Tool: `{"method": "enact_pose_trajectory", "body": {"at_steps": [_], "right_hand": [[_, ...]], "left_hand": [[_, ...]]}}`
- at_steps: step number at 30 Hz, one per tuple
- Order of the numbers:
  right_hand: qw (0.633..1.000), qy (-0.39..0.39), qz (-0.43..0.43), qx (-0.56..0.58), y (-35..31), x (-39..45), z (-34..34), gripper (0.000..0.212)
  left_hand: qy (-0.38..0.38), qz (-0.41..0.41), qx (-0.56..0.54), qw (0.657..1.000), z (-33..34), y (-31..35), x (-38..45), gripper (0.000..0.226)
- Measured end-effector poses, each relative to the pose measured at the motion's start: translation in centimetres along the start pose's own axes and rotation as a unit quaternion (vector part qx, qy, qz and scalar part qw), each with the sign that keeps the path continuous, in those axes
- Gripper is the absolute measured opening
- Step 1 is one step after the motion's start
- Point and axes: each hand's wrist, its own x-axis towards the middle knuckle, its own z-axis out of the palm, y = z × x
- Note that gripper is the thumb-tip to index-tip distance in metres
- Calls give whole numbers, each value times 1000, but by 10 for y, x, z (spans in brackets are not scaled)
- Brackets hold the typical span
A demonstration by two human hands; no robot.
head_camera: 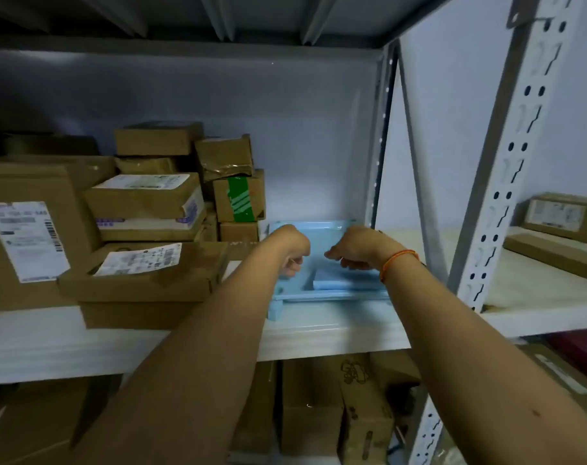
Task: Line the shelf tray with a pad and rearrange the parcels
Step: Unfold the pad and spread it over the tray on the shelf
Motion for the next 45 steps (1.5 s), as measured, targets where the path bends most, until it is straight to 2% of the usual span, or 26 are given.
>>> {"method": "enact_pose_trajectory", "body": {"at_steps": [2,5,9,11,15,19,23,27,28,31,34,36,38,40,42,44,45], "right_hand": [[998,-5,18,-53,2,0,1,28],[998,-13,44,-51,8,3,4,28],[997,-3,58,-49,8,4,7,30],[997,-8,56,-55,7,3,6,32],[996,1,30,-88,-3,-3,2,37],[996,4,20,-90,-18,-6,0,68],[989,71,8,-129,-27,-3,4,53],[985,168,-7,-44,-31,-10,-5,15],[979,202,-3,-21,-29,-10,-8,12],[952,270,11,141,-14,2,-14,20],[905,273,13,326,0,7,-18,29],[877,259,3,405,4,8,-20,29],[860,252,-9,445,4,3,-23,27],[852,255,-11,457,3,0,-28,28],[850,259,-14,459,4,-1,-34,29],[852,253,-22,457,3,-2,-41,31],[856,254,-23,451,4,-1,-44,32]], "left_hand": [[-32,-48,45,997,4,-2,4,24],[-86,-73,84,990,15,-3,11,27],[-126,-66,126,982,22,-3,13,32],[-131,-48,107,984,22,-2,8,33],[-67,21,-14,997,11,5,1,25],[2,75,-148,986,-3,15,-4,8],[51,168,-130,976,-6,29,-13,20],[25,214,-182,959,-7,35,-19,17],[15,216,-198,956,-7,35,-19,15],[56,227,-179,956,-7,33,-12,9],[130,265,-81,952,-7,29,-6,9],[173,252,-1,952,-5,28,-5,35],[174,178,41,968,-3,30,-8,71],[136,114,-15,984,-3,32,-8,88],[58,114,-139,982,-4,32,-7,78],[-8,135,-223,965,-5,34,-8,48],[-13,154,-238,959,-4,37,-8,29]]}}
